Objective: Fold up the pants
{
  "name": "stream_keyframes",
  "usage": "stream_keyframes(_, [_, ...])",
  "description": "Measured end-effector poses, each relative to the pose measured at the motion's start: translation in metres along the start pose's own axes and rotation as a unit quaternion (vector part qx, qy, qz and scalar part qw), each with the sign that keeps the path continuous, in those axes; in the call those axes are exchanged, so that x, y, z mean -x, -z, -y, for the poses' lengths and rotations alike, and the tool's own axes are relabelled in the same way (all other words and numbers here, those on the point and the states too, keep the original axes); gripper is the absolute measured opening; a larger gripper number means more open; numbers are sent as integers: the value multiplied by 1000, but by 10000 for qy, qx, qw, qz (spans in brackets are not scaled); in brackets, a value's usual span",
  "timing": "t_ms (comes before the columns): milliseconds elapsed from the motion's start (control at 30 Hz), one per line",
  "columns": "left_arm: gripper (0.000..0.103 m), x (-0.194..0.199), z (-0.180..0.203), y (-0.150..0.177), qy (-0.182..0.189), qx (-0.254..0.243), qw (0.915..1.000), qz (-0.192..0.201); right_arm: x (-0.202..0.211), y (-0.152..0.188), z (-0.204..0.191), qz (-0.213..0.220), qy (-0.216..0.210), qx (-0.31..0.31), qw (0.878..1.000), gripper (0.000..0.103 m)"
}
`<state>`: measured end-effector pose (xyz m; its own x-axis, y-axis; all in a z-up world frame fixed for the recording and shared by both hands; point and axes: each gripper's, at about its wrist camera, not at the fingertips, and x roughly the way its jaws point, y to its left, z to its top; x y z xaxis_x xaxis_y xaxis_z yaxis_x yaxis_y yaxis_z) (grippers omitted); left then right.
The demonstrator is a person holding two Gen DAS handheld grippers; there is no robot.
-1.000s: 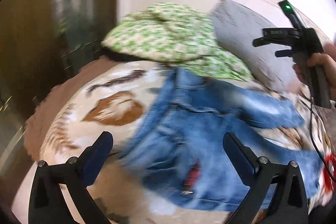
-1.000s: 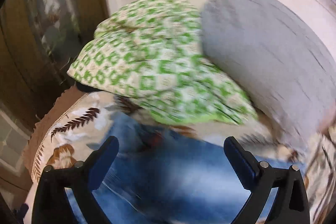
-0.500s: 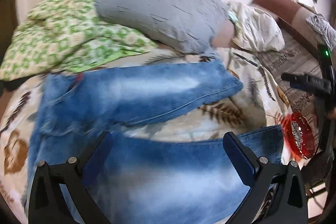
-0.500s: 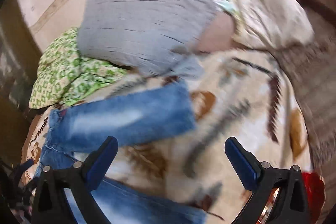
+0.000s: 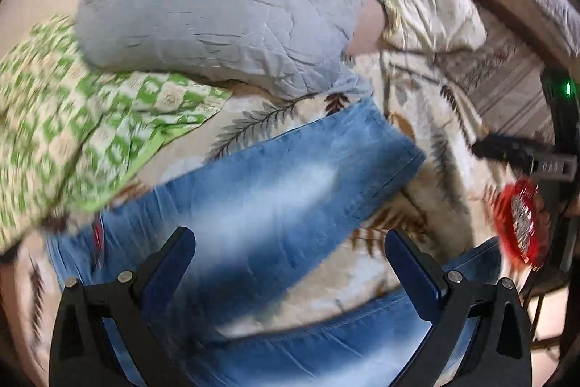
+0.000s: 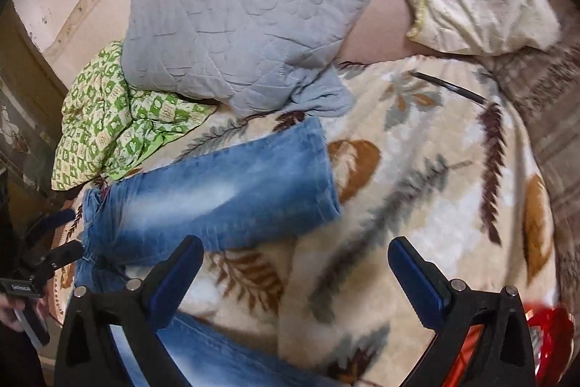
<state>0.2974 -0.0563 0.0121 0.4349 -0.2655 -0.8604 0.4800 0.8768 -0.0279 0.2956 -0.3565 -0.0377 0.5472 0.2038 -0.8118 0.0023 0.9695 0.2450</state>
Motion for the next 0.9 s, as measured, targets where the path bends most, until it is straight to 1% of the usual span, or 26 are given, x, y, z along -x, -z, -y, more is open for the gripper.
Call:
stream_keyframes(100, [103, -19, 0, -23, -72, -508, 9985, -184, -23, -26, 1, -212, -36, -24, 9998, 103])
stream_keyframes(167, [103, -37, -2, -37, -56, -899, 9954, -312, -40, -41, 6, -392, -206, -169, 9989, 102])
stream_keyframes(233, [103, -48, -4, -43, 105, -1307, 9907, -373, -64, -57, 17, -718, -594, -456, 9946, 101])
stream_keyframes(300, [103, -53, -6, -45, 157, -1820, 9828, -269, -85, -71, 27, -938, -846, -638, 9899, 97])
stream_keyframes(333, [103, -55, -8, -45, 155, -1982, 9798, -237, -98, -80, 33, -1036, -903, -710, 9880, 96])
stream_keyframes(367, [103, -58, -11, -45, 148, -2091, 9775, -237, -106, -85, 36, -1095, -886, -739, 9873, 94])
stream_keyframes(433, [103, -68, -21, -46, 195, -2166, 9756, -287, -126, -98, 43, -1170, -774, -741, 9873, 93])
stream_keyframes(533, [103, -88, -36, -49, 163, -2217, 9746, -278, -153, -110, 48, -1248, -815, -687, 9864, 85])
stream_keyframes(633, [103, -114, -48, -54, 80, -2209, 9746, -351, -179, -113, 40, -1364, -723, -348, 9874, 75])
stream_keyframes(667, [103, -121, -51, -55, 79, -2177, 9751, -406, -188, -112, 36, -1406, -757, -246, 9869, 68])
stream_keyframes(700, [103, -131, -55, -57, 104, -2131, 9758, -470, -194, -112, 35, -1447, -790, -229, 9860, 57])
stream_keyframes(733, [103, -139, -57, -58, 121, -2122, 9757, -540, -200, -111, 33, -1485, -827, -207, 9852, 52])
stream_keyframes(767, [103, -147, -57, -59, 114, -2132, 9752, -590, -205, -110, 31, -1513, -864, -151, 9846, 45])
stream_keyframes(800, [103, -152, -58, -59, 119, -2149, 9747, -601, -208, -110, 30, -1514, -875, -101, 9845, 35])
stream_keyframes(833, [103, -159, -56, -60, 139, -2198, 9734, -631, -208, -110, 28, -1496, -901, -58, 9846, 33])
stream_keyframes(867, [103, -164, -54, -61, 141, -2241, 9723, -652, -208, -111, 27, -1457, -915, 13, 9851, 25])
stream_keyframes(900, [103, -170, -53, -63, 176, -2277, 9712, -679, -206, -111, 26, -1428, -870, 86, 9859, 16])
